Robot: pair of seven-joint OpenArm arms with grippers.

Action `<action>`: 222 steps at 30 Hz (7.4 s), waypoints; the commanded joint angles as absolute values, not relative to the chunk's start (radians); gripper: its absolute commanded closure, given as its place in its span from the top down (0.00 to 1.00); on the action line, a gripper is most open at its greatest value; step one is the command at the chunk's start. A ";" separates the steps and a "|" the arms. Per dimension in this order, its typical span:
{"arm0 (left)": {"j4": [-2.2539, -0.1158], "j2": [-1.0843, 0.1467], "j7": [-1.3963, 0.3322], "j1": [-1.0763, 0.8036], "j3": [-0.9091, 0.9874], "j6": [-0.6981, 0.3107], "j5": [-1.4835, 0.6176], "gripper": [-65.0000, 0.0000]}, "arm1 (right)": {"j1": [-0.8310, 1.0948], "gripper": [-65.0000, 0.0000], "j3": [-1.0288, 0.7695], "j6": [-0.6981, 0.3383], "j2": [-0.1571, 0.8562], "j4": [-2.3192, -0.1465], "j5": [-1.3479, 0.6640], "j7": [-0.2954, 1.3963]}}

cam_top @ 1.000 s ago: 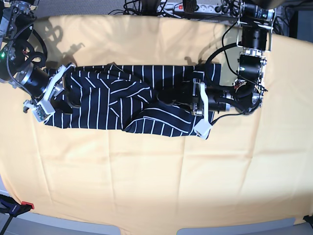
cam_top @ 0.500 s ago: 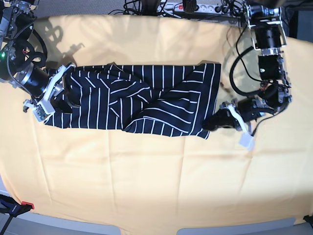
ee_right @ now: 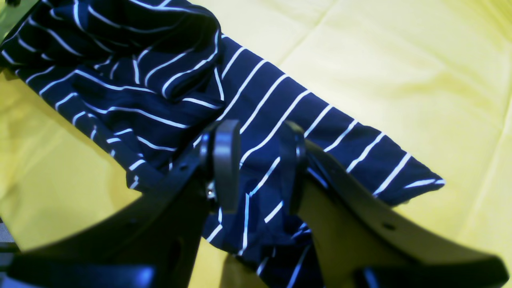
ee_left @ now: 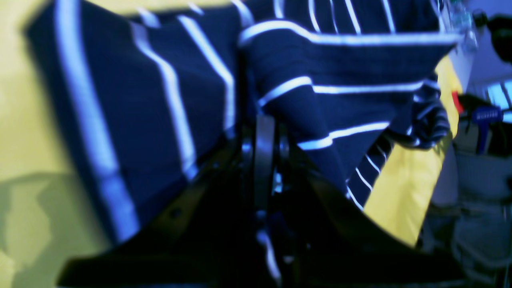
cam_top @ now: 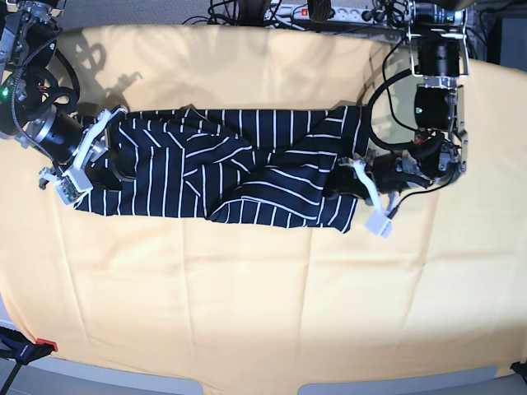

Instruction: Fold the T-shirt properly

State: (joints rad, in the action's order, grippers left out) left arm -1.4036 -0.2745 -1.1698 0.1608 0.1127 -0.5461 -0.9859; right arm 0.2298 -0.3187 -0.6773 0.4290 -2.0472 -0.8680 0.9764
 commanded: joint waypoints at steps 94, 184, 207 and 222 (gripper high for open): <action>-1.420 -0.337 -1.102 0.214 0.159 -0.628 -0.828 0.00 | 0.121 0.61 -0.604 -0.540 0.321 -1.535 -1.008 1.139; -1.420 -0.466 -1.106 0.114 0.238 -0.646 -1.068 0.00 | -0.178 0.68 0.181 -0.698 0.109 -1.785 -0.812 0.948; -1.644 -0.364 -1.355 0.164 0.077 -0.698 -1.426 0.00 | -0.371 0.00 0.102 -0.698 0.273 -1.683 -0.697 0.953; -1.736 -0.349 -1.082 0.162 -0.517 -0.698 -0.670 0.00 | -0.608 0.00 0.349 -0.698 0.312 -1.114 -0.546 0.953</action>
